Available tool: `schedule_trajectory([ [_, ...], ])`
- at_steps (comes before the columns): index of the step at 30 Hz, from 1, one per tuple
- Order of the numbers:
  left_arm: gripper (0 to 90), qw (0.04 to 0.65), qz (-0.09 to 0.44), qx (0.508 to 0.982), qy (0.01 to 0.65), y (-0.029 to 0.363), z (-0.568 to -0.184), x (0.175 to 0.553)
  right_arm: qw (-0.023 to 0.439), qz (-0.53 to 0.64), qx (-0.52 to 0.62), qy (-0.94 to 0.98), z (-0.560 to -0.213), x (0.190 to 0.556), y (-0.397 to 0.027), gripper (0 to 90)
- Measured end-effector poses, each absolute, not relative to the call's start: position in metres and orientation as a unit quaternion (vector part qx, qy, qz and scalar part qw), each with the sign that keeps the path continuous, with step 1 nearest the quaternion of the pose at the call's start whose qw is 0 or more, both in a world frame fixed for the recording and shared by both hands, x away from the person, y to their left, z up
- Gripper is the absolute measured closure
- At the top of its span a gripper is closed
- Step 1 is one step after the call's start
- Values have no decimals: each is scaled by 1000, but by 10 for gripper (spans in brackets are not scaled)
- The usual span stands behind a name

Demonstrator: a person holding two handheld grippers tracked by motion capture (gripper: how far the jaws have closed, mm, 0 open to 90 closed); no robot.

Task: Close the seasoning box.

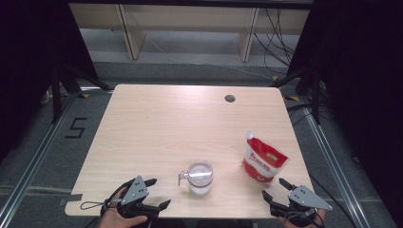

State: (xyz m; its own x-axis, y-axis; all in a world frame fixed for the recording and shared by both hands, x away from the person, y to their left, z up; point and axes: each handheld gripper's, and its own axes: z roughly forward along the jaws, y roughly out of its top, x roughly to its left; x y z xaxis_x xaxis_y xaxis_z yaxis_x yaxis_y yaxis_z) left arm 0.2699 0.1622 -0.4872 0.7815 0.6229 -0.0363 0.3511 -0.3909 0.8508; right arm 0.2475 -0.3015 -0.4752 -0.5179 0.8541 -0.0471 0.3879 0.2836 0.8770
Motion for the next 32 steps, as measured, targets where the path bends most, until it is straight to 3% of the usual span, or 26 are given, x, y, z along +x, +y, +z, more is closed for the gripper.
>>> schedule_trajectory([
  [7,172,457,144,824,302,163,-492,269,248,416,438,757,-480,246,-300,217],
  [9,172,447,151,829,301,165,-492,269,250,410,426,767,-483,249,-302,158],
  [15,172,452,148,824,307,164,-495,269,234,402,443,766,-487,247,-298,157],
  [32,173,448,146,826,309,163,-497,270,257,403,417,773,-488,251,-304,157],
])
